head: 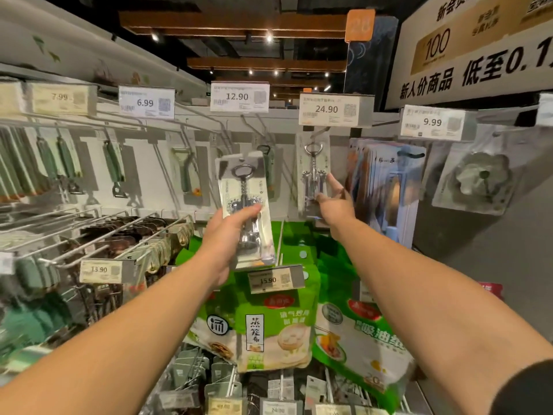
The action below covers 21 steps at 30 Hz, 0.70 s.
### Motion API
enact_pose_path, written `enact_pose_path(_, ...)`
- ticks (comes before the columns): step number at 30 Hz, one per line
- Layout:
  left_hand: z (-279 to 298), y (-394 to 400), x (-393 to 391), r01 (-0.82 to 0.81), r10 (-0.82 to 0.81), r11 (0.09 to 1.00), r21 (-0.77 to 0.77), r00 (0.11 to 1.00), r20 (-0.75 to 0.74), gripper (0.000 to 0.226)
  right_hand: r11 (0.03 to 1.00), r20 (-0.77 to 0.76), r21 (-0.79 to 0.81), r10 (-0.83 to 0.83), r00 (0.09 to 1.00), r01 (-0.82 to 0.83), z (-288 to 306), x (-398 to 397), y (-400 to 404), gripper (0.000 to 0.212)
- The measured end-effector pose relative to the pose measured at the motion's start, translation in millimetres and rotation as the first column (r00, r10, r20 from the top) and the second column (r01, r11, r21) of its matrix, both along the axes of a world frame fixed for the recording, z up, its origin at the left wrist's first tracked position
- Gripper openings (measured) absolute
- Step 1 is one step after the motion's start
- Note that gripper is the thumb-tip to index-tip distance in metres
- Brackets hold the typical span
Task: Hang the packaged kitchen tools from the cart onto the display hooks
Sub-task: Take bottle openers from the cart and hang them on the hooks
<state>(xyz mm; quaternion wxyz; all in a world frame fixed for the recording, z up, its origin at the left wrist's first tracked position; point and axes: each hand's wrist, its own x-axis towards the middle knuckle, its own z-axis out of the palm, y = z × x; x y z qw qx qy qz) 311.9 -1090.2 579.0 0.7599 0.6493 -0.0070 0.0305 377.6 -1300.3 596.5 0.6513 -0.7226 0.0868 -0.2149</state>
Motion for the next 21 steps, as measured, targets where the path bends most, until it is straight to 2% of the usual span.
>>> enact_pose_path(2,2,3,5,-0.005,0.005,1.000,-0.021,1.000,-0.005,0.050,0.999,0.004,0.022,0.029,1.000,-0.029,1,10,-2,0.059)
enact_pose_path(6,2,7,16,-0.033,0.033,0.999,-0.022,0.999,-0.019,0.081,0.994,-0.014,0.086,-0.063,0.998,0.064,-1,16,5,0.047)
enact_pose_path(7,2,7,18,-0.035,0.035,0.999,-0.020,0.999,-0.026,0.083,0.992,-0.041,0.079,-0.094,0.995,0.097,-2,12,8,0.041)
enact_pose_path(10,2,4,21,-0.029,0.028,1.000,-0.008,0.999,-0.016,0.080,0.979,-0.067,-0.176,-0.119,0.991,0.106,-8,-4,18,0.022)
enact_pose_path(14,4,-2,21,-0.038,0.038,0.999,0.032,0.999,-0.003,0.069,0.973,0.066,-0.165,0.176,0.982,-0.163,-11,-35,42,0.012)
enact_pose_path(16,4,-5,20,-0.020,0.020,1.000,-0.007,1.000,0.005,0.067,0.931,0.122,-0.214,0.325,0.938,-0.294,-10,-51,53,0.024)
enact_pose_path(17,5,-6,16,-0.012,0.012,1.000,-0.012,1.000,0.006,0.076,0.903,0.127,-0.280,0.371,0.920,-0.325,-9,-59,56,0.037)
enact_pose_path(19,6,-7,13,0.005,-0.006,0.999,-0.048,1.000,-0.022,0.117,0.824,0.071,-0.459,0.405,0.911,-0.331,-8,-73,61,0.069)
enact_pose_path(21,5,-8,10,-0.026,0.024,0.999,-0.038,0.999,-0.033,0.140,0.740,-0.006,-0.596,0.386,0.923,-0.313,-10,-86,65,0.099)
